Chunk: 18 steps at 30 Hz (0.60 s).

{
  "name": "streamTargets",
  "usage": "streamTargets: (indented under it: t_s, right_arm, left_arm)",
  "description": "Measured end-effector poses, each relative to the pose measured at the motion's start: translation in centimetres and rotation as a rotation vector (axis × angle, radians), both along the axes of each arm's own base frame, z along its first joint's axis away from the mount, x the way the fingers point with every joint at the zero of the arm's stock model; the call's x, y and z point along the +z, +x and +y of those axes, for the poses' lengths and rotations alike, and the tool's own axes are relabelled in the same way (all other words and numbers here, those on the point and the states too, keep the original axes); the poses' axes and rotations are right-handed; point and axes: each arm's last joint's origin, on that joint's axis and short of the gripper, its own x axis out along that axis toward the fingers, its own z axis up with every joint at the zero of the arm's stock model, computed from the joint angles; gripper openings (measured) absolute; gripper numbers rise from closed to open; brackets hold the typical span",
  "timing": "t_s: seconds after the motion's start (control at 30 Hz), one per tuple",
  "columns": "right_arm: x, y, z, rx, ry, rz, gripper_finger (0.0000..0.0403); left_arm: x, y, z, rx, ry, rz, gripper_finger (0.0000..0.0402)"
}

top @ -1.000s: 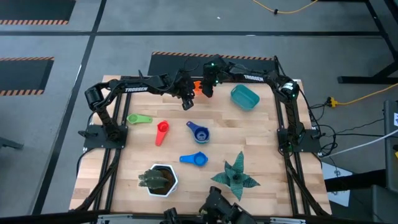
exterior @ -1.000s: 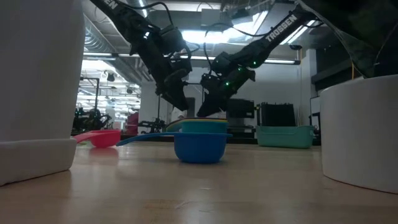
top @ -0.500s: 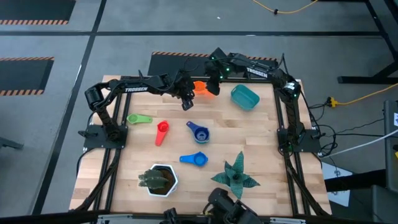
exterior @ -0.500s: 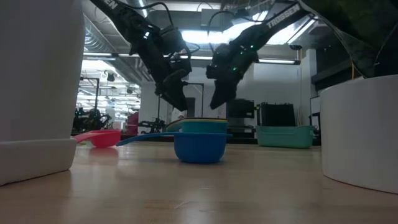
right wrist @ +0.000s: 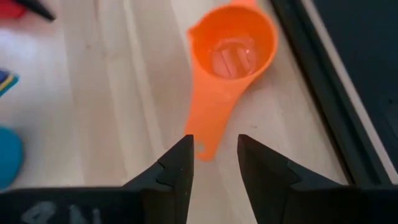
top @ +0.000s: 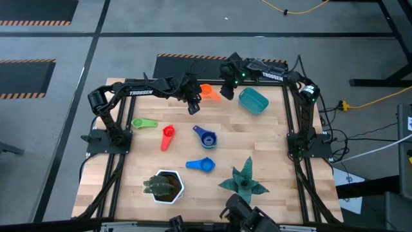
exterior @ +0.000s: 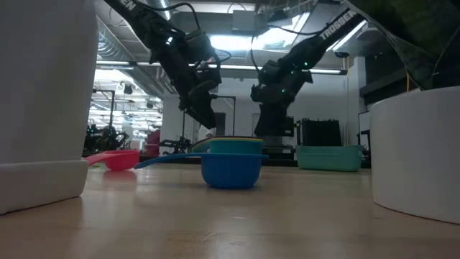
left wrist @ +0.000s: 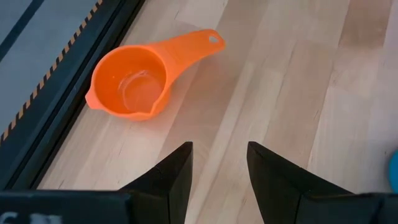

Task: Nest measuring cups in basket
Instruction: Stack the orange measuring cup on top of the dark blue measuring cup

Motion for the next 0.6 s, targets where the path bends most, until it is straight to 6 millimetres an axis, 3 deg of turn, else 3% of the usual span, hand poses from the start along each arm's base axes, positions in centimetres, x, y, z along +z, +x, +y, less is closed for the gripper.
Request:
streamTargets:
  t_s: [0.27, 0.6]
  right_arm:
    - [-1.1, 0.5, -0.2, -0.021, -0.059, -0.089, 0.0129]
    - [-2.2, 0.4, 0.2, -0.064, -0.092, -0.048, 0.0129]
  left_arm:
    - [0.0, 0.0, 0.0, 0.0, 0.0, -0.001, 0.0146]
    - [0.0, 0.0, 0.0, 0.0, 0.0, -0.001, 0.0146]
